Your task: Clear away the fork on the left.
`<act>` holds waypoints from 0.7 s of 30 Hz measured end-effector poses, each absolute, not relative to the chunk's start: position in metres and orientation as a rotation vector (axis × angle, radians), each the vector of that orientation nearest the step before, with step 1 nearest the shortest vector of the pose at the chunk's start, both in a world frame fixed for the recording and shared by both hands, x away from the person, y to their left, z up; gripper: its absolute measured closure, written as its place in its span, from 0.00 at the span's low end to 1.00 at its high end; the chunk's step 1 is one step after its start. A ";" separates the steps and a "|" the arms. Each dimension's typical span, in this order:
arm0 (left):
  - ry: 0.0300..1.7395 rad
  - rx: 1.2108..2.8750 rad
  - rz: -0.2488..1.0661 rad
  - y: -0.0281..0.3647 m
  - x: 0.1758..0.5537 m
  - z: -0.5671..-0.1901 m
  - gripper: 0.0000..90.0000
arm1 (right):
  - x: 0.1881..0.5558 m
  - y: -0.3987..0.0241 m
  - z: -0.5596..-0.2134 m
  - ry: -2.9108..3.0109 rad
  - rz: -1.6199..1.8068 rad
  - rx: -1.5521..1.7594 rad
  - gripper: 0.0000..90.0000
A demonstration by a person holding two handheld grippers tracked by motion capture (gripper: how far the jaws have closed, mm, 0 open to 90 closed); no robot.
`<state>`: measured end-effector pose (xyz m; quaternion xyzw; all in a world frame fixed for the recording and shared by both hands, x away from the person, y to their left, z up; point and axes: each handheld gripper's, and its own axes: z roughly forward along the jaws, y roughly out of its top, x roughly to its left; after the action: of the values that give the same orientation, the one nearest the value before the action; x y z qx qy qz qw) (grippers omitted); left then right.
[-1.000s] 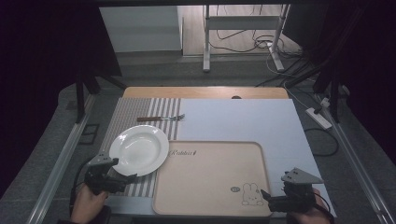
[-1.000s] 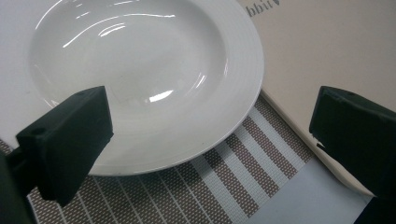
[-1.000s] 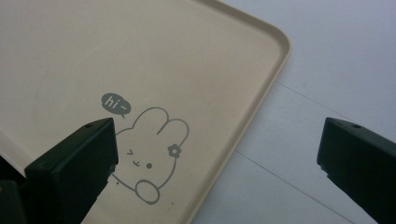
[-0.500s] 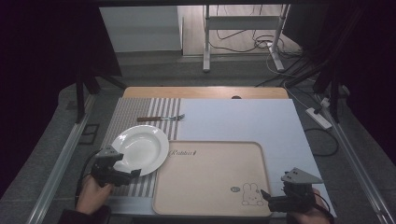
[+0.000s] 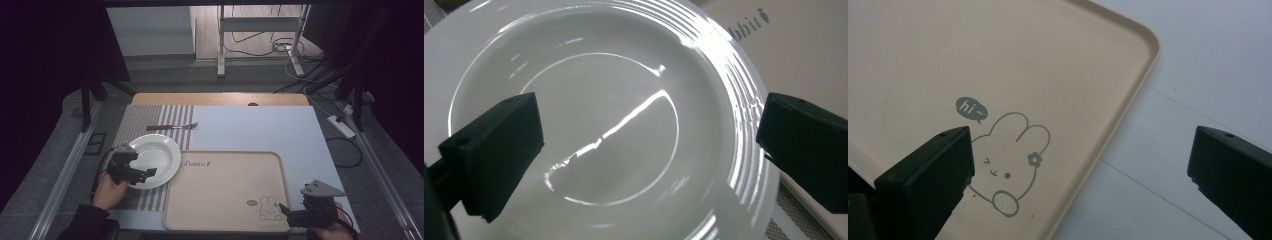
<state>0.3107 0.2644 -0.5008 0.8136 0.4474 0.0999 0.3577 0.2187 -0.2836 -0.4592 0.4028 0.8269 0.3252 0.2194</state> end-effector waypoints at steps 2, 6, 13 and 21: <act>1.151 2.107 0.263 0.264 0.317 -0.501 0.00 | 0.219 -0.284 -0.459 2.289 0.899 1.115 0.00; 1.150 2.108 0.250 0.262 0.328 -0.501 0.00 | 0.219 -0.283 -0.459 2.292 0.896 1.114 0.00; 1.156 2.116 0.237 0.258 0.350 -0.503 0.00 | 0.219 -0.283 -0.460 2.295 0.888 1.114 0.00; 1.157 2.127 0.258 0.254 0.372 -0.502 0.00 | 0.219 -0.283 -0.460 2.301 0.885 1.111 0.00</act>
<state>0.3717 0.2539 -0.5018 0.8194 0.4459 0.0993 0.3461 0.2190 -0.2826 -0.4599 0.4011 0.8305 0.3197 0.2171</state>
